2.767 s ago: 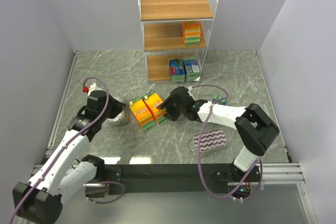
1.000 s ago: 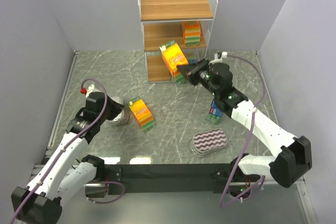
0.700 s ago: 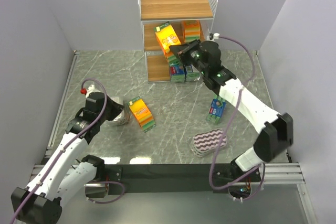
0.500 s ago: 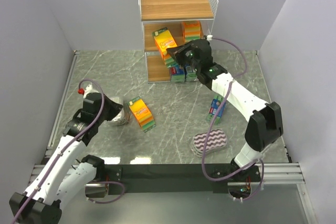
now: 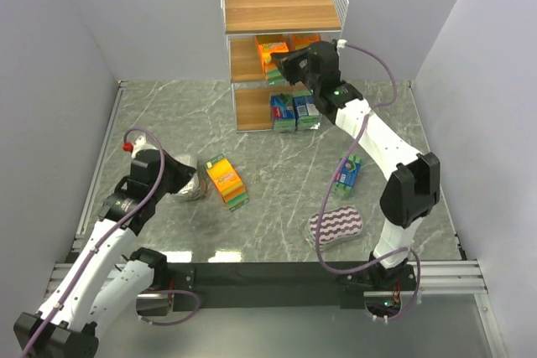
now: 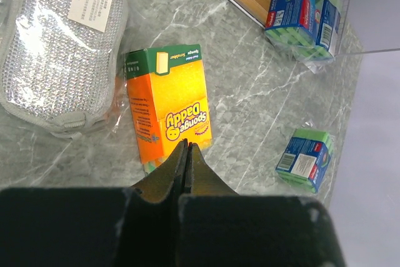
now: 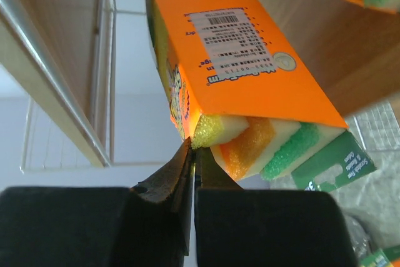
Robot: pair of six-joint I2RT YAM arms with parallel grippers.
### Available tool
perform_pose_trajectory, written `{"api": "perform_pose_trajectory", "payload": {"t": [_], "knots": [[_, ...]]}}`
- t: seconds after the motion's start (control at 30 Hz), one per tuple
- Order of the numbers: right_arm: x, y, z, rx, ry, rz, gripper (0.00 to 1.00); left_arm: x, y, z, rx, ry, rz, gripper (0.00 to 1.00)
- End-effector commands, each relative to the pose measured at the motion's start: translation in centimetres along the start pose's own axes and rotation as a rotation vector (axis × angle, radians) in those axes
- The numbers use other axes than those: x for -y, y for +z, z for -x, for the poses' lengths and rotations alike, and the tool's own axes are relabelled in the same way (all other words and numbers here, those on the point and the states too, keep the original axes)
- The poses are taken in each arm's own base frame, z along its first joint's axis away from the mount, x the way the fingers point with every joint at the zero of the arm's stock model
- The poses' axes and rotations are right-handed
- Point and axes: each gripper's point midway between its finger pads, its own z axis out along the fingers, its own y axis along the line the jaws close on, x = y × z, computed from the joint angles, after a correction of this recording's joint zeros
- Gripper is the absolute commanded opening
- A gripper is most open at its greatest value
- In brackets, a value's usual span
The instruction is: Place and organize the cleaning sponges onto the shelf
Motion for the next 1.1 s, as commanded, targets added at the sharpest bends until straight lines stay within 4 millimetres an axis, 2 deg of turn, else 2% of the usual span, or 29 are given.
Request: {"api": "perform_pose_trajectory", "payload": {"t": [0.0,0.07,0.13,0.17,0.27,0.67,0.7,0.77,1.07], "knots": [[-1.3,1.1,2.1,0.064,0.035,-0.012,0.00,0.9,-0.8,0.7,0.025,-0.006,-0.030,0.01],[-0.4,2.1,2.0,0.054,0.044,-0.032,0.00,0.7,-0.8,0.7,0.024,-0.004,-0.026,0.01],[-0.8,2.7,2.4,0.060,0.055,-0.028,0.00,0.7,-0.8,0.6,0.022,-0.005,-0.025,0.01],[0.2,3.3,2.2,0.058,0.055,-0.058,0.00,0.7,-0.9,0.7,0.025,-0.006,-0.027,0.01],[0.4,3.9,3.1,0.108,0.072,-0.067,0.00,0.6,-1.0,0.7,0.024,-0.005,-0.020,0.01],[1.0,4.4,7.1,0.271,0.090,-0.092,0.00,0.3,-1.3,0.5,0.026,-0.013,-0.021,0.01],[0.6,4.5,7.3,0.266,0.091,-0.082,0.00,0.3,-1.3,0.5,0.026,-0.015,-0.024,0.01],[1.2,5.2,7.4,0.256,0.094,-0.096,0.00,0.3,-1.3,0.4,0.022,-0.014,-0.025,0.01],[1.2,6.0,8.9,0.278,0.106,-0.078,0.00,0.1,-1.1,0.1,0.014,-0.018,-0.022,0.01]]}}
